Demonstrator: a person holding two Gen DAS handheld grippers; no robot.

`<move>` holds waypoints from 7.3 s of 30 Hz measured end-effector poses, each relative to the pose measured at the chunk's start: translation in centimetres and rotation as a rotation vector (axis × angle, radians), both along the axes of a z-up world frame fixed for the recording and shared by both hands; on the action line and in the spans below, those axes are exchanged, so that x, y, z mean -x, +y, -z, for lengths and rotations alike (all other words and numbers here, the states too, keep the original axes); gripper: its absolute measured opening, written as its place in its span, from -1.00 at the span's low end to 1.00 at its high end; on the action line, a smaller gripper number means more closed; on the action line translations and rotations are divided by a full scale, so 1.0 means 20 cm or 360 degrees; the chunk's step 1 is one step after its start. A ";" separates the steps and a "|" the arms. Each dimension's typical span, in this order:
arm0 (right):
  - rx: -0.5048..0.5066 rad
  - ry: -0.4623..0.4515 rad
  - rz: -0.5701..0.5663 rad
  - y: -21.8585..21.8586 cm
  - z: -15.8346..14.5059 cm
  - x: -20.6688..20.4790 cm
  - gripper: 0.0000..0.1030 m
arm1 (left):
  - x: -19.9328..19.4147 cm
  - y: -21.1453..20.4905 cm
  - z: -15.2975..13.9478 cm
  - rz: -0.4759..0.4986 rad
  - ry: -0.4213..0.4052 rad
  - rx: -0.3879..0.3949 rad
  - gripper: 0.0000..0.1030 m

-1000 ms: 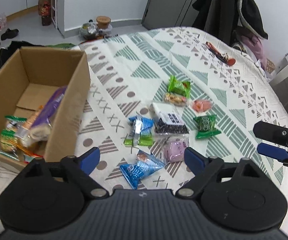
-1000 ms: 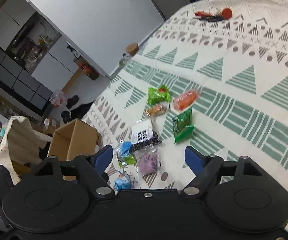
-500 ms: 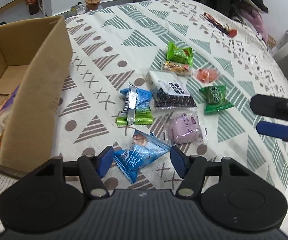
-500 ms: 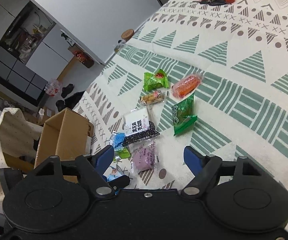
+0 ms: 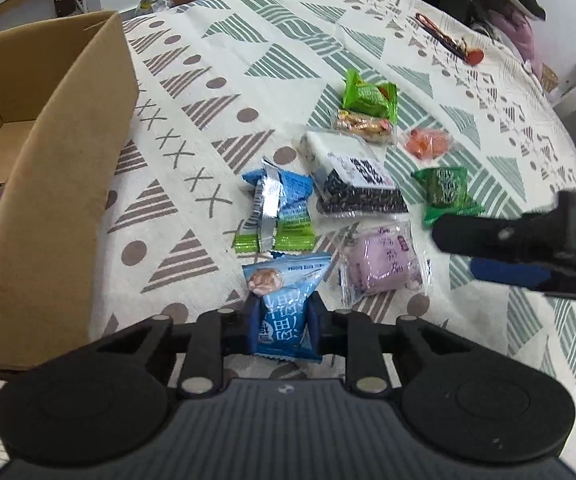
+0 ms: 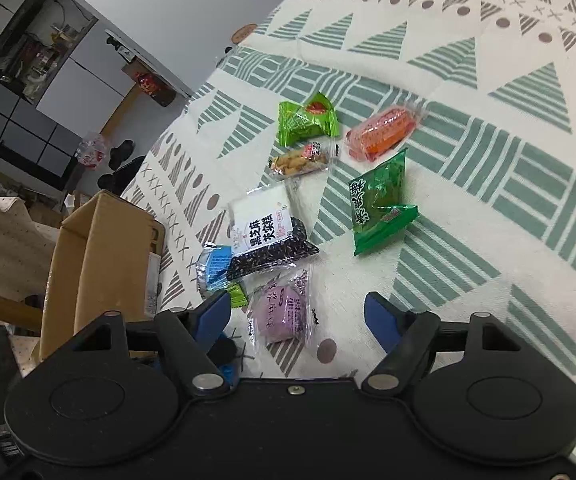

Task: Organize snacks
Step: 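Grasp the blue snack pack with the left tool, then lift the blue pack toward the box with the left tool while the right tool reaches the pink candy, then lower the blue pack into the box and open the left tool while the right tool grasps the pink candy, then carry the pink candy over the box and open the right tool, then move both open tools back over the remaining snacks, then grasp the blue-and-green pack with the left tool while the right tool grasps the green pack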

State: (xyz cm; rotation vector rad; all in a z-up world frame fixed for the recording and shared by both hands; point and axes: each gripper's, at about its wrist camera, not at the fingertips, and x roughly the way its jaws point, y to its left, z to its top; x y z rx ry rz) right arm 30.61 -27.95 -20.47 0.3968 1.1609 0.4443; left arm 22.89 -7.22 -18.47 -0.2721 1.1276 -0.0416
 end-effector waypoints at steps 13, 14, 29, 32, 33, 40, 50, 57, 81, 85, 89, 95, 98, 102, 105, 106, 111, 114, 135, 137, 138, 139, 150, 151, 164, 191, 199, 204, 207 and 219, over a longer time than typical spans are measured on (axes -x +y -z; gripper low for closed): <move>0.0023 0.0012 -0.0016 0.05 0.04 0.01 -0.72 | 0.01 0.07 -0.10 -0.0045 -0.0058 0.0001 -0.57; 0.0024 -0.0006 -0.0019 0.05 0.02 0.02 -0.76 | 0.02 0.07 -0.11 -0.0047 -0.0063 -0.0002 -0.57; -0.0120 -0.0242 -0.0046 0.03 -0.21 0.14 -1.00 | 0.16 0.07 -0.34 -0.0086 -0.0208 -0.0067 -0.57; -0.0152 -0.0275 -0.0055 0.04 -0.25 0.16 -1.00 | 0.19 0.07 -0.38 -0.0102 -0.0233 -0.0077 -0.57; -0.0159 -0.0290 -0.0062 0.05 -0.27 0.17 -1.00 | 0.20 0.08 -0.39 -0.0108 -0.0242 -0.0083 -0.57; -0.0195 -0.0365 -0.0071 0.09 -0.35 0.22 -1.00 | 0.25 0.12 -0.48 -0.0152 -0.0290 -0.0110 -0.58; -0.0278 -0.0477 -0.0121 0.19 -0.44 0.29 -1.00 | 0.32 0.24 -0.60 -0.0242 -0.0359 -0.0132 -0.57; -0.0299 -0.0565 -0.0185 0.30 -0.51 0.35 -1.00 | 0.35 0.37 -0.64 -0.0317 -0.0383 -0.0134 -0.58; 0.0294 -0.0255 -0.0126 0.43 -0.09 0.23 0.47 | 0.31 0.73 -0.47 -0.0505 -0.0312 -0.0012 -0.57; 0.0404 -0.0233 -0.0150 0.47 -0.03 0.21 0.51 | 0.29 0.78 -0.45 -0.0523 -0.0297 0.0008 -0.57; 0.0442 -0.0144 -0.0248 0.52 0.04 0.21 -0.20 | 0.27 0.83 -0.42 -0.0541 -0.0282 0.0024 -0.57; 0.0370 -0.0212 -0.0323 0.57 -0.05 0.22 -0.41 | 0.22 0.90 -0.41 -0.0547 -0.0262 0.0030 -0.57; 0.0300 -0.0264 -0.0313 0.58 -0.13 0.22 -0.42 | 0.21 0.93 -0.41 -0.0555 -0.0260 0.0023 -0.57; 0.0234 -0.0320 -0.0295 0.61 -0.21 0.20 -0.41 | 0.19 0.97 -0.41 -0.0557 -0.0251 0.0040 -0.50; 0.0194 -0.0352 -0.0290 0.64 -0.26 0.19 -0.41 | 0.18 1.00 -0.42 -0.0562 -0.0243 0.0047 -0.49; 0.0183 -0.0366 -0.0291 0.65 -0.28 0.19 -0.41 | 0.18 1.01 -0.42 -0.0564 -0.0239 0.0048 -0.48; 0.0120 -0.0430 -0.0289 0.71 -0.38 0.19 -0.41 | 0.19 1.04 -0.44 -0.0563 -0.0224 0.0058 -0.26; 0.0075 -0.0466 -0.0294 0.74 -0.43 0.19 -0.41 | 0.21 1.04 -0.45 -0.0554 -0.0224 0.0051 -0.09; -0.0115 -0.0489 -0.0270 0.82 -0.52 0.25 0.11 | 0.34 1.13 -0.58 -0.0580 -0.0252 -0.0054 0.55; -0.0094 -0.0497 -0.0262 0.78 -0.53 0.26 0.18 | 0.34 1.12 -0.59 -0.0576 -0.0251 -0.0063 0.58; -0.0090 -0.0497 -0.0257 0.76 -0.54 0.26 0.21 | 0.33 1.10 -0.59 -0.0571 -0.0251 -0.0072 0.60; -0.0087 -0.0496 -0.0253 0.74 -0.54 0.27 0.22 | 0.33 1.09 -0.59 -0.0567 -0.0250 -0.0089 0.62; 0.0002 -0.0511 -0.0203 0.52 -0.58 0.29 0.57 | 0.31 0.87 -0.60 -0.0461 -0.0243 -0.0127 0.75; 0.0004 -0.0509 -0.0193 0.50 -0.58 0.29 0.58 | 0.31 0.84 -0.60 -0.0456 -0.0243 -0.0130 0.75; 0.0010 -0.0594 -0.0139 0.21 -0.64 0.30 0.84 | 0.30 0.58 -0.64 -0.0393 -0.0306 -0.0154 0.88; -0.0080 -0.0512 0.0173 -0.39 -0.54 0.16 0.92 | 0.10 0.04 -0.54 -0.0254 -0.0295 -0.0182 0.88; -0.0067 -0.0442 0.0219 -0.42 -0.44 0.09 0.92 | 0.02 -0.01 -0.46 -0.0242 -0.0284 -0.0138 0.86; -0.0038 -0.0402 0.0209 -0.40 -0.38 0.05 0.88 | -0.03 -0.01 -0.40 -0.0245 -0.0283 -0.0102 0.80; -0.0020 -0.0369 0.0184 -0.37 -0.33 0.02 0.78 | -0.07 -0.01 -0.35 -0.0250 -0.0268 -0.0095 0.61; 0.0112 -0.0226 0.0121 -0.22 -0.13 -0.12 0.63 | -0.22 0.04 -0.09 -0.0275 -0.0118 -0.0067 0.10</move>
